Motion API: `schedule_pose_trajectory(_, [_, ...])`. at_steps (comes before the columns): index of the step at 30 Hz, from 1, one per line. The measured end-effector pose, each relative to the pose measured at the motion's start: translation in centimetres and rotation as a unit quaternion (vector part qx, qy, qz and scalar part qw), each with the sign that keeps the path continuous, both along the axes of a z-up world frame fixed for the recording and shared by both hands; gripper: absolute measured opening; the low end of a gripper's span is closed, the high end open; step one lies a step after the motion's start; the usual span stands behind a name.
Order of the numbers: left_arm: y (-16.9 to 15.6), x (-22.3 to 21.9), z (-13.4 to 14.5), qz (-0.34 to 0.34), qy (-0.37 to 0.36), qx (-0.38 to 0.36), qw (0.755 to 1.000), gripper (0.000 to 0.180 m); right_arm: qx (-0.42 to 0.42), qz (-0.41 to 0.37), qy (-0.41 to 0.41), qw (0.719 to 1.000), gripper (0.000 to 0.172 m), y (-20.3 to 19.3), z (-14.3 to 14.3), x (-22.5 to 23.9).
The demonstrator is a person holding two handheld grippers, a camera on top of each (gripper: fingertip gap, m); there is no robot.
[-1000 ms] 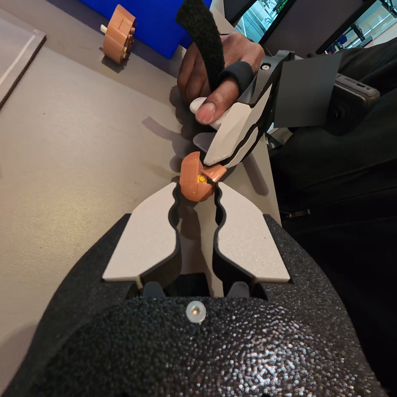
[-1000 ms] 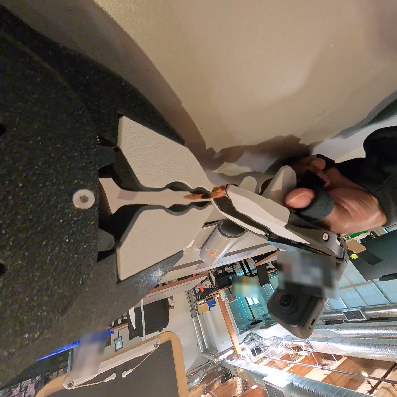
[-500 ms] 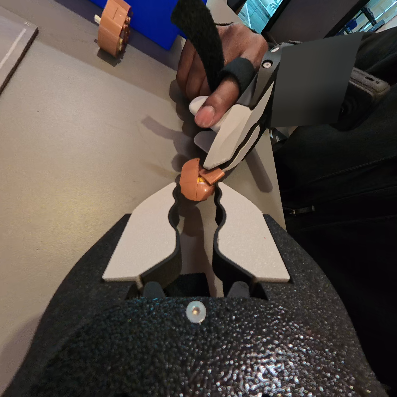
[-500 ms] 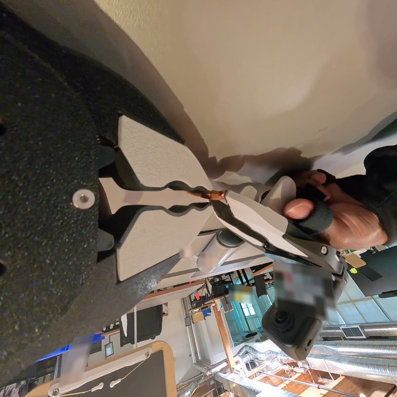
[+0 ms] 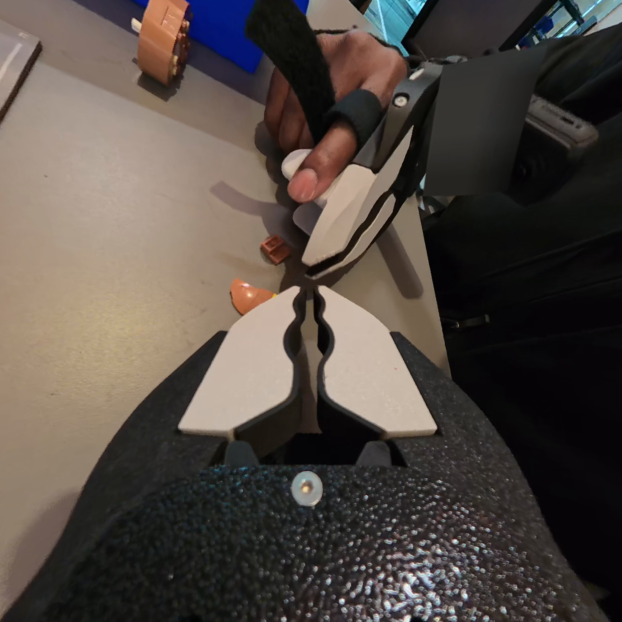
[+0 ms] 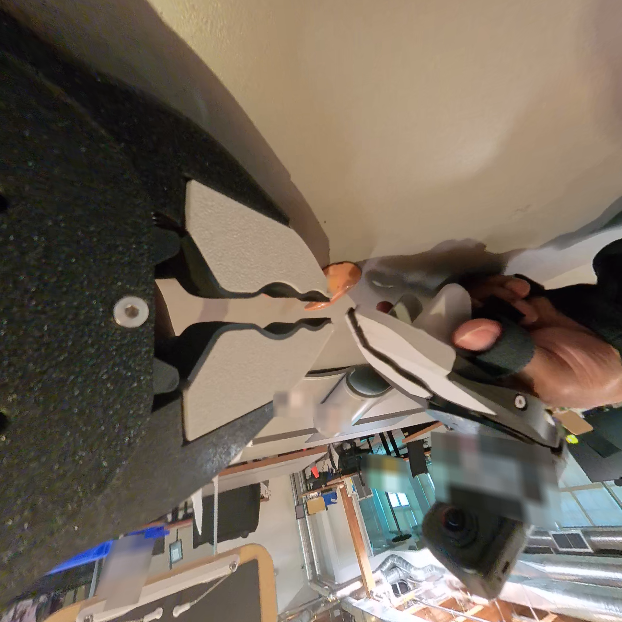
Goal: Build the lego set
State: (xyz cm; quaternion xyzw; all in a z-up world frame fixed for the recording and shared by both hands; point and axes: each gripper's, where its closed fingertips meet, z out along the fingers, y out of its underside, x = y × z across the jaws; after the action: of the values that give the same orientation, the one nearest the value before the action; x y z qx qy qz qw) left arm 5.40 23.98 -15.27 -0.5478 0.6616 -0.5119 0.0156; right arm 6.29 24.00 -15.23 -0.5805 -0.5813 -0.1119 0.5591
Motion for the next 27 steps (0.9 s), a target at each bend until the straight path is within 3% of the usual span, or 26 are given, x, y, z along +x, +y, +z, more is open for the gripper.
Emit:
schedule_pose_trajectory(7, [1.7, -0.6, -1.0, 0.015, 0.013, 0.074, 0.997, 0.021, -0.084, -0.032, 0.067, 0.994, 0.009, 0.5, 0.5, 1.9])
schedule_pose_trajectory(14, [1.9, -1.3, -2.3, -0.009, 0.023, 0.170, 0.985, 0.032, -0.191, -0.057, 0.063, 0.978, 0.021, 1.9, -1.2, 1.5])
schedule_pose_trajectory(27, [1.4, -1.8, -2.3, -0.036, -0.002, 0.184, 0.982, 0.033, -0.225, -0.043, 0.010, 0.973, 0.028, 2.1, -1.8, -1.6])
